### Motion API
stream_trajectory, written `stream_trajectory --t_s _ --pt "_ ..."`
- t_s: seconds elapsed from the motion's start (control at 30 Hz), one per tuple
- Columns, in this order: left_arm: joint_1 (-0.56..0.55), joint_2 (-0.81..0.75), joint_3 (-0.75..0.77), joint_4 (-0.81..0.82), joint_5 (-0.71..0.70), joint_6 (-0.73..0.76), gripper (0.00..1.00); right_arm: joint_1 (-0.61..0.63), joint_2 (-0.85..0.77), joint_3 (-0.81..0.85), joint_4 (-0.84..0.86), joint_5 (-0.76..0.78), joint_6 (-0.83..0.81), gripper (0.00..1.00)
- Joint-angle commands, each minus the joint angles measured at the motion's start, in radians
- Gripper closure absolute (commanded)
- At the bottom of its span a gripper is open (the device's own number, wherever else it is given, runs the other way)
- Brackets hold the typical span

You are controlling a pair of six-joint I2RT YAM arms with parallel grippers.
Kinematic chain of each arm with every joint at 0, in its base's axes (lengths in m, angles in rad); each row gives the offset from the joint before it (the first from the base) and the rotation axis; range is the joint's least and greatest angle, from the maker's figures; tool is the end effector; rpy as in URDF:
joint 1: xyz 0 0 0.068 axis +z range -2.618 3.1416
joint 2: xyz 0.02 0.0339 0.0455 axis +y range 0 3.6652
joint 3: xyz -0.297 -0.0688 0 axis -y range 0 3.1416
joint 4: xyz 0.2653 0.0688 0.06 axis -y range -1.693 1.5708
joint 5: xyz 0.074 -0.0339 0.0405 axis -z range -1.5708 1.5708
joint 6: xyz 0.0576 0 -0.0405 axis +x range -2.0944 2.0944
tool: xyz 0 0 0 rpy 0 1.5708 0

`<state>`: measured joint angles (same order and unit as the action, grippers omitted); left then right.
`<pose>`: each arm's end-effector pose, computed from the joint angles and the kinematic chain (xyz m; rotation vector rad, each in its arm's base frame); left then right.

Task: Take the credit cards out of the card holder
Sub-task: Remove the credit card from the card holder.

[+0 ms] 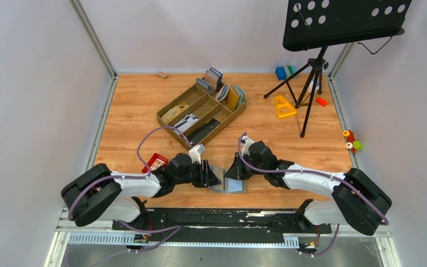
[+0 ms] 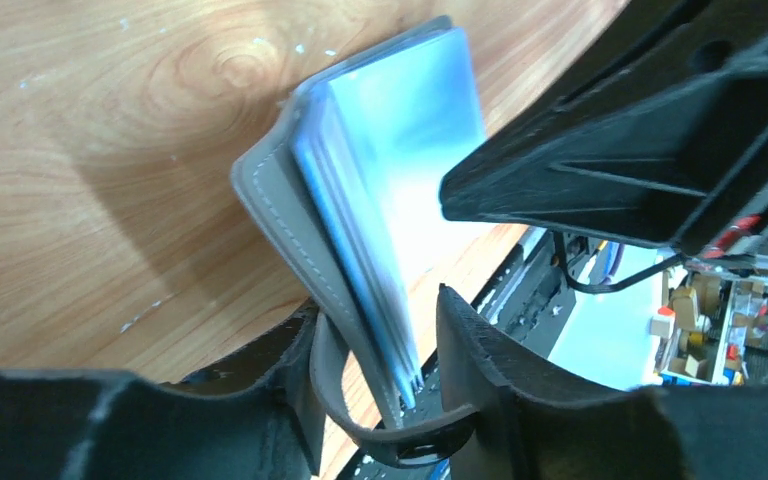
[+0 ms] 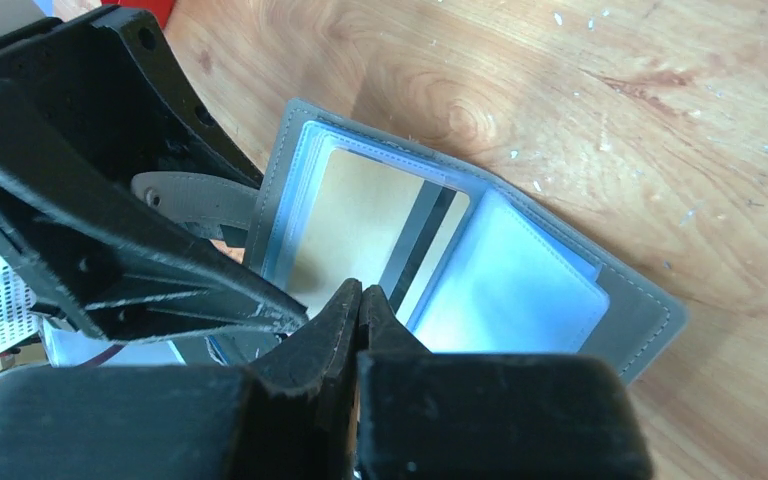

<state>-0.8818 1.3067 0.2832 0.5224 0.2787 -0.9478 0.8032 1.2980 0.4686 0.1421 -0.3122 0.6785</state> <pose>0.1437 -0.1994 0.1427 0.1184 2.3701 -1.3126 0.1699 0.2015 0.1626 -0.3379 2.4578 1.0770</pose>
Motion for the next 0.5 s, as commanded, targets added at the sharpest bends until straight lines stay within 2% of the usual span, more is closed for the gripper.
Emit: stream_trajectory --t_s 0.0,0.27,0.33,0.47 --pt "0.000 0.027 0.021 0.001 -0.023 0.021 0.59 -0.004 -0.050 -0.017 -0.017 0.044 -0.005 1.00" --pt "0.000 0.019 0.017 -0.007 -0.046 0.024 0.96 -0.026 -0.100 -0.060 -0.059 0.040 -0.007 0.98" --pt "0.000 0.009 0.012 0.001 -0.049 0.023 1.00 -0.048 -0.114 -0.085 -0.036 -0.005 0.010 0.94" --pt "0.002 -0.023 -0.007 0.048 -0.044 -0.005 1.00 -0.095 -0.146 -0.129 0.034 -0.085 0.056 0.82"
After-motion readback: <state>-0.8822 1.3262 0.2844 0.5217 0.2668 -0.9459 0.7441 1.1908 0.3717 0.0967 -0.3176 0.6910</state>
